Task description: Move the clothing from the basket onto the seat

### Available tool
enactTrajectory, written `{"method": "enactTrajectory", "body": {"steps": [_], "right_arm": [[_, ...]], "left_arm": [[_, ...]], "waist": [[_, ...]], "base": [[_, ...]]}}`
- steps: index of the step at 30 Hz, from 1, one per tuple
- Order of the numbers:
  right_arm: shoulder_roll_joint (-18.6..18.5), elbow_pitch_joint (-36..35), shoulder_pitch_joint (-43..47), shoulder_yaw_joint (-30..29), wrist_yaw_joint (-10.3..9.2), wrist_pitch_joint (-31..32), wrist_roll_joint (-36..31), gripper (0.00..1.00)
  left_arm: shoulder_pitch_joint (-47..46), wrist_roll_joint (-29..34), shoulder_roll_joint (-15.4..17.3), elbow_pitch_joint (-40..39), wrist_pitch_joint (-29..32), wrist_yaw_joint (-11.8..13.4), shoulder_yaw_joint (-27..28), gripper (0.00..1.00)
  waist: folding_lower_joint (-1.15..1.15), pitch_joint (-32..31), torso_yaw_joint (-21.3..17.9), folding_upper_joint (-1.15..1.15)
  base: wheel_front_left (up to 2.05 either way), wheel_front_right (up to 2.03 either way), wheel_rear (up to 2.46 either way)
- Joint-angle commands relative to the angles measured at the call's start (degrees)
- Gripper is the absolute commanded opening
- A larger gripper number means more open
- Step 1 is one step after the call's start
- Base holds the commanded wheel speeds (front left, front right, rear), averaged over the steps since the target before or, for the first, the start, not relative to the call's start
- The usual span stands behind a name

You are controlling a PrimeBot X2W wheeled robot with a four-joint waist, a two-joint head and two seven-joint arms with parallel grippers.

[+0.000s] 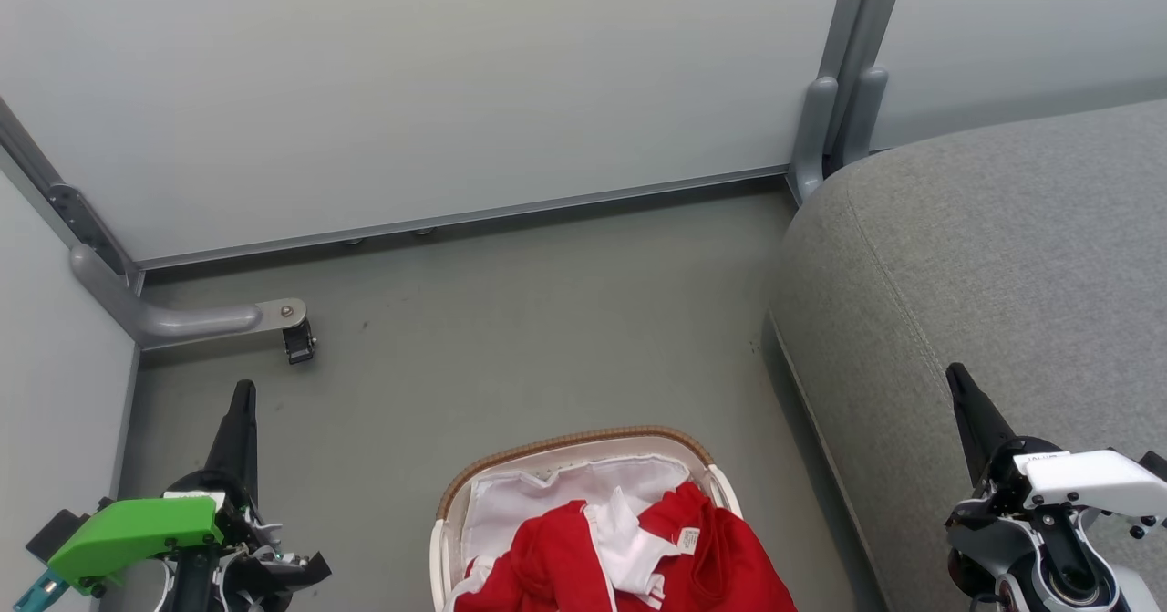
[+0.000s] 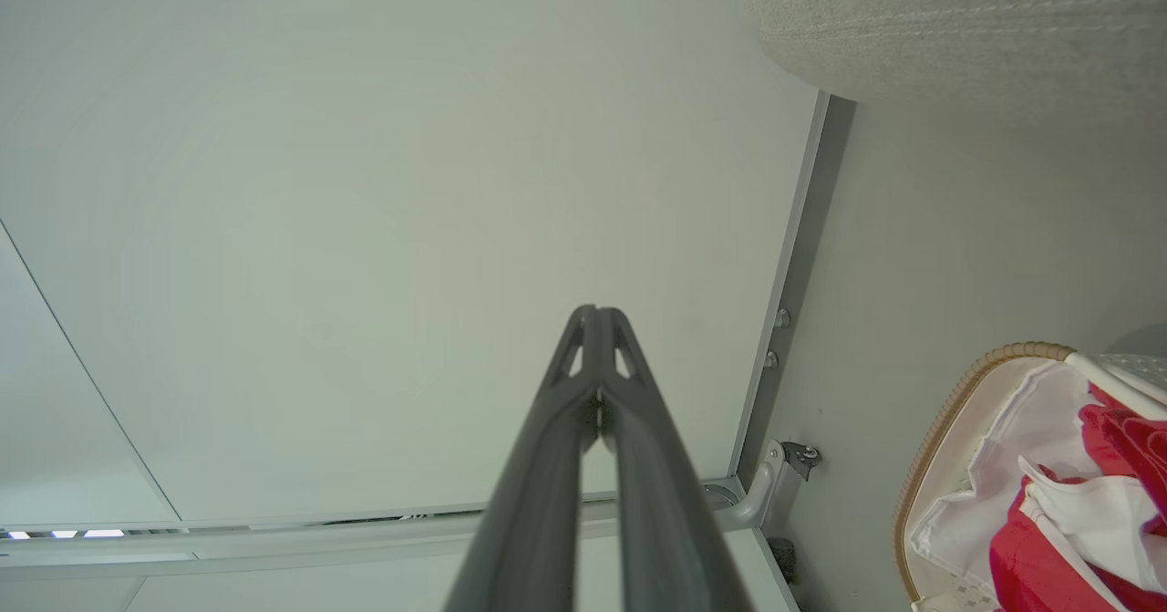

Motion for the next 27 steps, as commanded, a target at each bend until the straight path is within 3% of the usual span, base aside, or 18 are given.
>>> {"method": "enactTrajectory", "body": {"steps": [1, 6, 7, 27], "right_arm": [[-0.3, -0.2, 0.7, -0.1, 0.00, 0.1, 0.2, 0.00], [-0.3, -0.2, 0.7, -0.1, 0.00, 0.1, 0.2, 0.00], [0.1, 0.3, 0.0, 0.0, 0.00, 0.0, 0.0, 1.00], [0.5, 2.1, 1.7, 1.2, -0.01, -4.5, -5.7, 1.00]], "left_arm": [[-0.9, 0.4, 0.0, -0.1, 0.1, -0.3, 0.0, 0.00], [-0.9, 0.4, 0.0, -0.1, 0.1, -0.3, 0.0, 0.00], [0.1, 0.0, 0.0, 0.3, 0.0, 0.0, 0.0, 1.00], [2.5, 4.6, -0.4, 0.4, -4.5, 0.1, -4.4, 1.00]], "waist": [[0.00, 0.0, 0.0, 0.00], [0.00, 0.0, 0.0, 0.00], [0.00, 0.0, 0.0, 0.00], [0.00, 0.0, 0.0, 0.00]], "base": [[0.00, 0.00, 0.00], [0.00, 0.00, 0.00], [0.00, 0.00, 0.00], [0.00, 0.00, 0.00]]}}
